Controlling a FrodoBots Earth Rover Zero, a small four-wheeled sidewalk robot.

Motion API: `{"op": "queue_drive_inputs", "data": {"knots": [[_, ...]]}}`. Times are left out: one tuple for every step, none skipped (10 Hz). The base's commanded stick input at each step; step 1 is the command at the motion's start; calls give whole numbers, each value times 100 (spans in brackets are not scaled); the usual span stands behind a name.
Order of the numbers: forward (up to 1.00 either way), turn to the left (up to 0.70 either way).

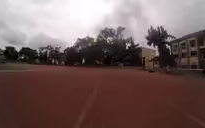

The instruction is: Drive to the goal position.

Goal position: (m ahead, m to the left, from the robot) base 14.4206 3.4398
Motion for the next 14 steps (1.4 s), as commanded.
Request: {"op": "queue_drive_inputs", "data": {"knots": [[70,0],[70,0],[70,0],[70,0],[70,0],[70,0],[70,0],[70,11],[70,32],[70,35],[70,0],[70,0],[70,0],[70,0]]}}
